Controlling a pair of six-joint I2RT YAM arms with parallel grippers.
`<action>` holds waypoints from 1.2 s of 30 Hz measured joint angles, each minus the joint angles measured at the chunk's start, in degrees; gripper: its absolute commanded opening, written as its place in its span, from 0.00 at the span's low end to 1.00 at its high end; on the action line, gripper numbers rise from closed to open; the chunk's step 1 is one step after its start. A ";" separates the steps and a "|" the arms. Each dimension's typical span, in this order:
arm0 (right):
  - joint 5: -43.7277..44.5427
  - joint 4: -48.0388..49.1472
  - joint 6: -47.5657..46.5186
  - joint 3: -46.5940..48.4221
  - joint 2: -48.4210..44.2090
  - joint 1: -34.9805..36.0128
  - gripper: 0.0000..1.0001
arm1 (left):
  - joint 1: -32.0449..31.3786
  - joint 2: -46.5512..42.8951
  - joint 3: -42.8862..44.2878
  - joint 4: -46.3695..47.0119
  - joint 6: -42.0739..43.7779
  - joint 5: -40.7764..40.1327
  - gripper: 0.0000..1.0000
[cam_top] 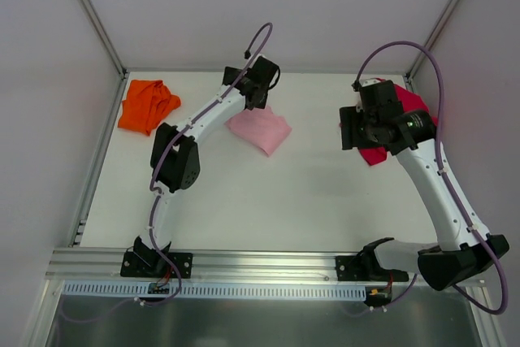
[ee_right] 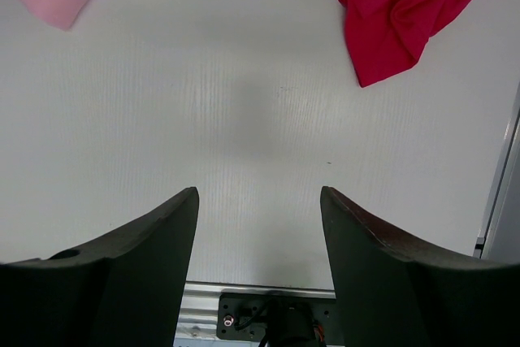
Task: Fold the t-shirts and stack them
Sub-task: Fold the long partially folded tshirt into a neat square, then smooth out wrinkles on the folded tshirt
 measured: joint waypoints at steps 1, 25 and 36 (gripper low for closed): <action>-0.02 0.00 -0.02 0.00 -0.04 0.04 0.66 | -0.26 -0.68 0.39 0.52 0.26 -0.26 0.99; 0.04 -0.63 -1.16 0.02 -2.49 0.63 0.66 | -0.98 4.92 -1.14 8.68 -1.40 26.49 0.97; -0.02 -1.49 -1.99 0.15 -2.95 0.66 0.66 | -0.92 9.94 1.68 5.09 -3.32 27.47 0.98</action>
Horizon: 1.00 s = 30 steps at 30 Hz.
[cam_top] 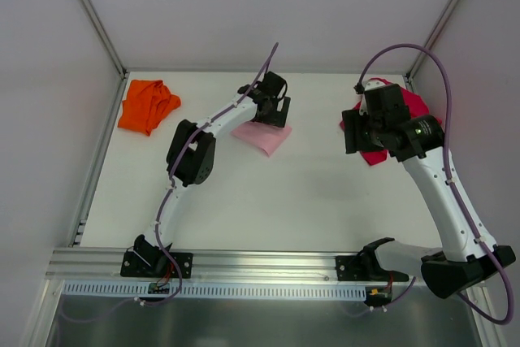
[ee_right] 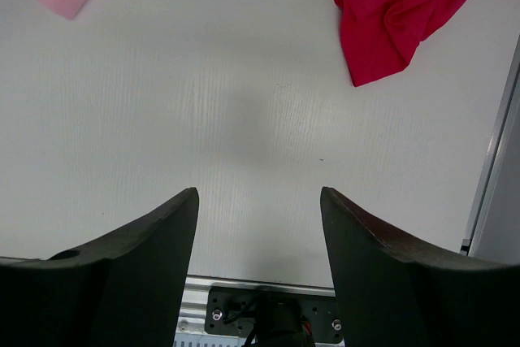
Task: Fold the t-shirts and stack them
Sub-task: Smooth out wrinkles on the folded tshirt
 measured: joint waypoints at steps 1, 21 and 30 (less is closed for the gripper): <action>-0.04 0.00 -0.15 0.07 -0.02 0.00 0.66 | 0.00 0.02 0.00 0.00 -0.04 0.11 0.98; 1.09 -0.17 -1.66 2.51 -0.39 0.09 0.66 | -2.43 -10.25 -19.74 -1.95 -5.29 1.97 0.93; 0.79 0.09 -1.64 2.51 -0.39 0.09 0.66 | -4.66 -19.10 -33.24 -3.74 -10.56 -2.19 0.93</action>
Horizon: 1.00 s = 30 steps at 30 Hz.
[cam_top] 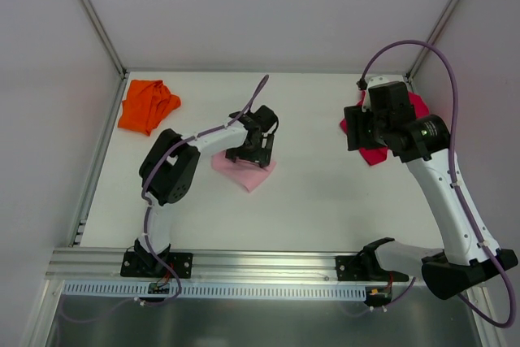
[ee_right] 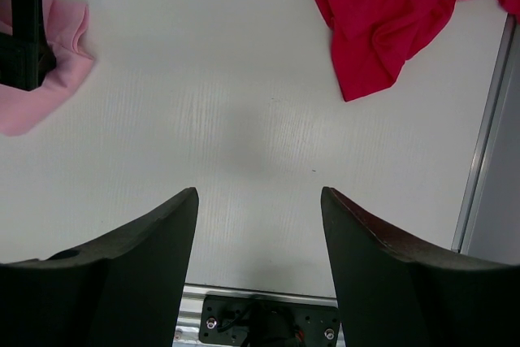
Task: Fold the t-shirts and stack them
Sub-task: Smooth out wrinkles on the folded tshirt
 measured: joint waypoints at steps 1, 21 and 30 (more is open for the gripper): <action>-0.24 0.07 0.02 -0.02 0.00 0.00 0.67 | -0.09 -0.92 -1.29 0.09 -0.33 -0.22 0.94; -4.42 3.41 0.85 -6.43 -1.86 0.85 0.66 | -0.07 -1.68 21.31 0.07 1.46 -7.91 0.98; -5.90 4.00 0.87 -8.33 -2.36 0.96 0.66 | -1.57 -27.74 -13.62 -1.09 -10.54 -9.90 0.98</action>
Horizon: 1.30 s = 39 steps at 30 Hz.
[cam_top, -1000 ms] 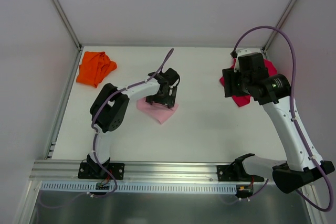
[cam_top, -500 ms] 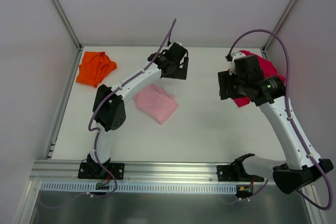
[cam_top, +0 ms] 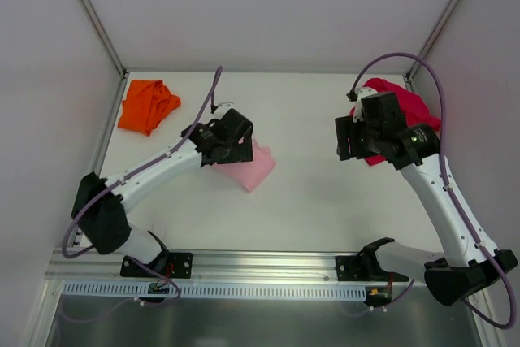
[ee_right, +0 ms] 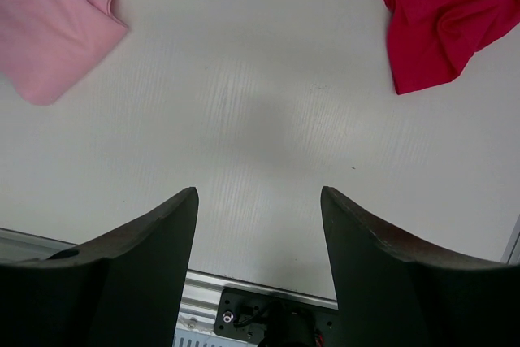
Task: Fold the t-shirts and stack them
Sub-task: Smooth out wrinkles on the folded tshirt, then put the neatly folded tshirt into the corner of the board with the left arm
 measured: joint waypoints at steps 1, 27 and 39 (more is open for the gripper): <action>-0.28 0.20 0.04 -0.04 0.00 0.04 0.66 | -0.85 -3.80 -2.78 -0.07 -1.46 0.02 0.98; -1.05 -1.05 -0.26 2.34 3.63 4.55 0.66 | 0.22 -16.11 -40.74 43.56 -13.64 16.65 0.98; -0.39 -2.62 -0.31 2.67 3.65 4.55 0.66 | 1.38 -14.97 -45.42 46.42 -19.02 11.85 0.99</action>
